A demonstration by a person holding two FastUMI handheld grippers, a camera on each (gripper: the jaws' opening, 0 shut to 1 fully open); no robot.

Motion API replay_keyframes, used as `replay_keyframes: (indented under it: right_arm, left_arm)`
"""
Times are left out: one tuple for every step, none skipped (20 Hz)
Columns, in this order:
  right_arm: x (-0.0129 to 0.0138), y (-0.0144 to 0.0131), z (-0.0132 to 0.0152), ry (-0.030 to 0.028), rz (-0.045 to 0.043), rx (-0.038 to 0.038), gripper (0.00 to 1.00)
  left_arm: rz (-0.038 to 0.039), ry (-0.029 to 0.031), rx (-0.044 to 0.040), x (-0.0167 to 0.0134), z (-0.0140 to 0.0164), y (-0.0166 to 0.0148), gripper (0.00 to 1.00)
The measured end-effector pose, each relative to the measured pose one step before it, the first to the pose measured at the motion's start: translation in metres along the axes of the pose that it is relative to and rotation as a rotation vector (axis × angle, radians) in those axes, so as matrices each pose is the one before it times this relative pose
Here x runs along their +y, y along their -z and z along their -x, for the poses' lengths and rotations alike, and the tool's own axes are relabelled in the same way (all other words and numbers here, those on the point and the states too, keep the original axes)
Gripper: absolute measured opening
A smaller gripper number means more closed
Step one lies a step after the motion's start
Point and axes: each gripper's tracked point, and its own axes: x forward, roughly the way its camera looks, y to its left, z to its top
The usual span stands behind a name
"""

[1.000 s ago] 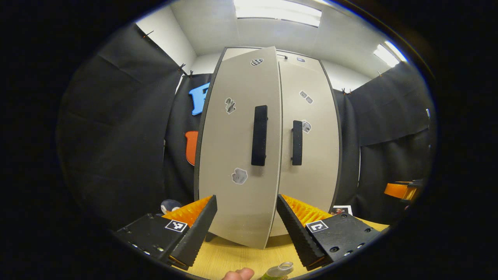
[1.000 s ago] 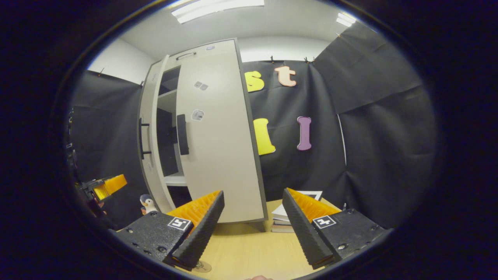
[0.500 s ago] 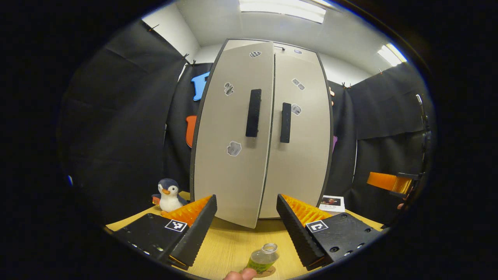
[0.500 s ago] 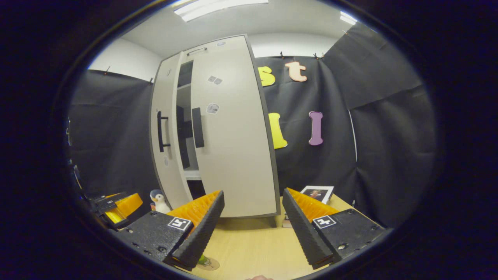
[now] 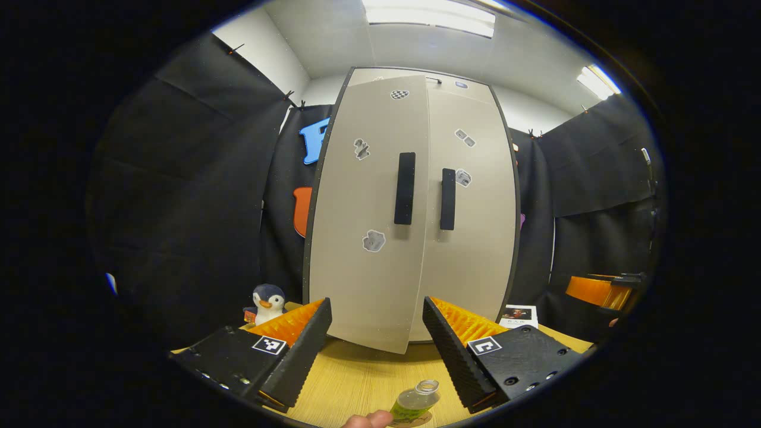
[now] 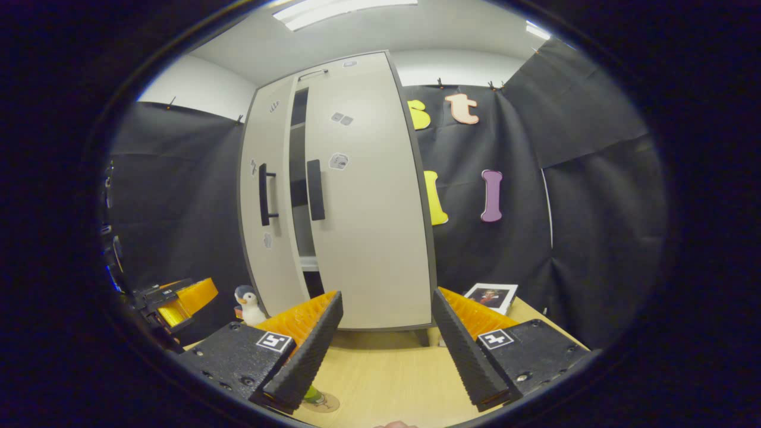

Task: Grasp the bottle in the cabinet with the left hand and place it on the coaster, then close the right door with the right hand and the left door with the left hand.

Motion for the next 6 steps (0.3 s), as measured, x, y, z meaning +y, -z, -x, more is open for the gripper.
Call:
replay_keyframes:
  right_arm:
    - [-0.00061,0.00167,0.00002,0.00071,0.0021,0.00264,0.99]
    - [-0.00095,0.0016,-0.00087,0.00459,0.00199,0.00133,0.99]
    - [-0.0017,0.00176,0.00036,0.01109,0.00705,0.00326,0.99]
    - [-0.00152,0.00202,0.00045,0.00873,0.00726,0.00168,0.99]
    - [0.00168,0.00334,-0.0009,-0.00123,0.00179,0.00688,0.99]
    - [0.00158,0.00401,-0.00026,-0.00352,-0.00395,0.01113,0.99]
  left_arm:
    - [-0.00108,-0.00065,-0.00199,0.00169,-0.00024,-0.00049,0.95]
    - [-0.00293,-0.00104,-0.0022,0.0009,0.00045,-0.00056,0.95]
    - [-0.00152,-0.00326,-0.00195,0.00159,-0.00102,0.00016,0.95]
    - [0.00351,-0.00034,-0.00182,0.00106,0.00044,-0.00108,1.0]
    - [0.00569,0.00062,0.00246,-0.00013,-0.00067,0.00017,1.0]
    - [0.0054,-0.00243,0.00264,0.00133,0.00021,0.00051,0.99]
